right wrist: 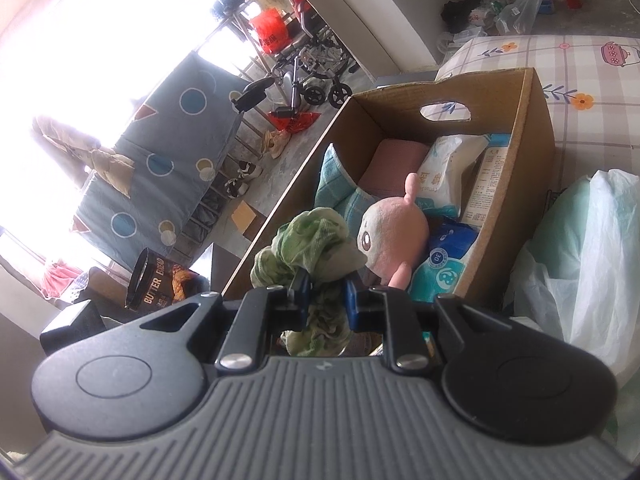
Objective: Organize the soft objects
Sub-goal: 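Lower the green scrunchie into the box beside the yogurt cup, then open the right tool and withdraw it from the box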
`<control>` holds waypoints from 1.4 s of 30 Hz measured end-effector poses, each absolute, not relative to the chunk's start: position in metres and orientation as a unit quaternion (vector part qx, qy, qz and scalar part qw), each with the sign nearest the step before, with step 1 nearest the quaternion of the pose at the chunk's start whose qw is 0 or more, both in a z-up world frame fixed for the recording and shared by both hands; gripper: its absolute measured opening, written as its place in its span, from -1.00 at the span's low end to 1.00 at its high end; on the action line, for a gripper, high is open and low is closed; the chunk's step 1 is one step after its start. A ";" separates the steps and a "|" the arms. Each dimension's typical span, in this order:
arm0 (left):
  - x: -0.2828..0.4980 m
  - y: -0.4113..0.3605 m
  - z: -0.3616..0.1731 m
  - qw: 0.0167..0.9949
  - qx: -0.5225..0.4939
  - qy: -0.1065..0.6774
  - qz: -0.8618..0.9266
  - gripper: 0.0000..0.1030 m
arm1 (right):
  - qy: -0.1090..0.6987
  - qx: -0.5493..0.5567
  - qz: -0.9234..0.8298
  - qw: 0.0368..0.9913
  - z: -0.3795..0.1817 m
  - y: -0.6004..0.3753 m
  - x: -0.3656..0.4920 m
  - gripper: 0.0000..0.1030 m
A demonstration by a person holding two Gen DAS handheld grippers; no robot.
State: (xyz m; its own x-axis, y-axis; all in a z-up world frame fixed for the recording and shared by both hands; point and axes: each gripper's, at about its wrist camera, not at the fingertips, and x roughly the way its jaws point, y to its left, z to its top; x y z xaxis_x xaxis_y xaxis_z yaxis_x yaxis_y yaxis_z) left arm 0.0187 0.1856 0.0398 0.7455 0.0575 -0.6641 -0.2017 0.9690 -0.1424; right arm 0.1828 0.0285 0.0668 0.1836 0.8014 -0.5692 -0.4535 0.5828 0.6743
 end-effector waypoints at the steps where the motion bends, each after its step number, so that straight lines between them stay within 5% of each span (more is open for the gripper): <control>1: 0.018 0.190 0.039 0.928 -0.106 0.349 0.075 0.05 | 0.485 0.174 0.419 0.748 0.065 0.033 0.183 -0.66; 30: 0.009 0.236 0.028 0.923 -0.164 0.337 0.087 0.05 | 0.578 -0.298 0.406 0.642 0.011 0.169 0.149 -0.61; 38: 0.007 0.235 0.026 0.923 -0.167 0.337 0.081 0.05 | 0.577 -0.283 0.423 0.639 0.008 0.181 0.146 -0.12; 42: 0.007 0.234 0.026 0.923 -0.168 0.336 0.078 0.07 | 0.567 -0.226 0.406 0.680 0.023 0.171 0.163 -0.08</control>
